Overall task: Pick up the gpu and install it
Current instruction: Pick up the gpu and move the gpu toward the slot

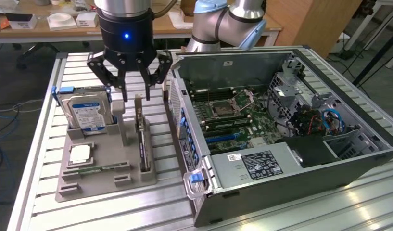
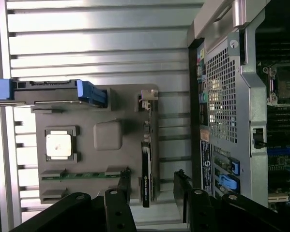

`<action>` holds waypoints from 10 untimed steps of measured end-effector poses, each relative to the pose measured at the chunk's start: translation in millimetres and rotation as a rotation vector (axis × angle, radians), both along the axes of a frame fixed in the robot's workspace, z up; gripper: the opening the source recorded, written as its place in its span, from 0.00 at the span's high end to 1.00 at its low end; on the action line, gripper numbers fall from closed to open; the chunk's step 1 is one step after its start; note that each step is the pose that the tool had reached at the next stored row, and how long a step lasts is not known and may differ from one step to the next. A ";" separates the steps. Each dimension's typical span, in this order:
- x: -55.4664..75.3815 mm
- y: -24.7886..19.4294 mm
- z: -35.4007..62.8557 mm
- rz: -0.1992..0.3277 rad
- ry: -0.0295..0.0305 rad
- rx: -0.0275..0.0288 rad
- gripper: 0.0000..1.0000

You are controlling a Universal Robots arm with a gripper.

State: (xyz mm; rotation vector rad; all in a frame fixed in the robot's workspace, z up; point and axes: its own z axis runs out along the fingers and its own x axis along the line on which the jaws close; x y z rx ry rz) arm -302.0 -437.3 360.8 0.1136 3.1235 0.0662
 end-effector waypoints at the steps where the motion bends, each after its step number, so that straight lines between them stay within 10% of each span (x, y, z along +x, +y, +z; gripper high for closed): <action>1: -0.1 -1.3 -1.2 0.000 0.0003 -0.0002 0.51; 10: 0.0 -17.1 -9.3 0.000 0.0001 0.0000 0.51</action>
